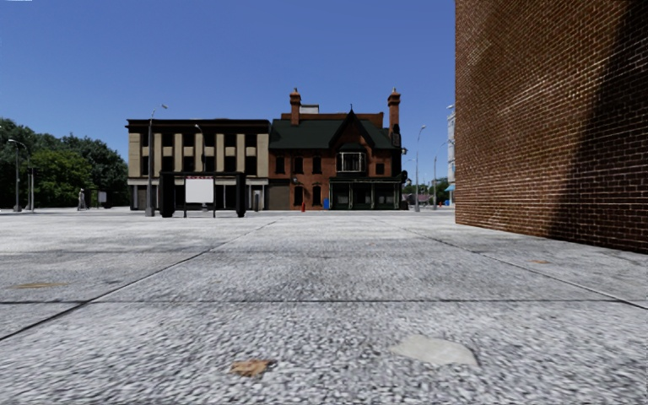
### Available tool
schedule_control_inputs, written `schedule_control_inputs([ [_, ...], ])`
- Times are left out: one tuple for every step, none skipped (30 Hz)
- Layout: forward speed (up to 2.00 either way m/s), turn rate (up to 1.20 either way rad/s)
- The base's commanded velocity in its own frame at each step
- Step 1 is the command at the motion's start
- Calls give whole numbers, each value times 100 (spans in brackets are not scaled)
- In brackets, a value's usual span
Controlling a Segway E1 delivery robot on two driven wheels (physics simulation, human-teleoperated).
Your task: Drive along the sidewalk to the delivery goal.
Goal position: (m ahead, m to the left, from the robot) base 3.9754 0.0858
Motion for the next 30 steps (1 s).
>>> schedule_control_inputs([
  [200, 60],
  [200, 13],
  [200, 2],
  [200, 0],
  [200, 0],
  [200, 0],
  [200, 0],
  [200, 0],
  [200, 0],
  [200, 0],
  [200, 0],
  [200, 0],
  [200, 0],
  [200, 0],
  [200, 0],
  [200, 0],
  [200, 0],
  [200, 0],
  [200, 0],
  [200, 0],
  [200, 0],
  [200, 0],
  [200, 0],
  [200, 0],
  [200, 0],
  [200, 0],
  [200, 0],
  [200, 0],
  [200, 0],
  [200, 0],
])
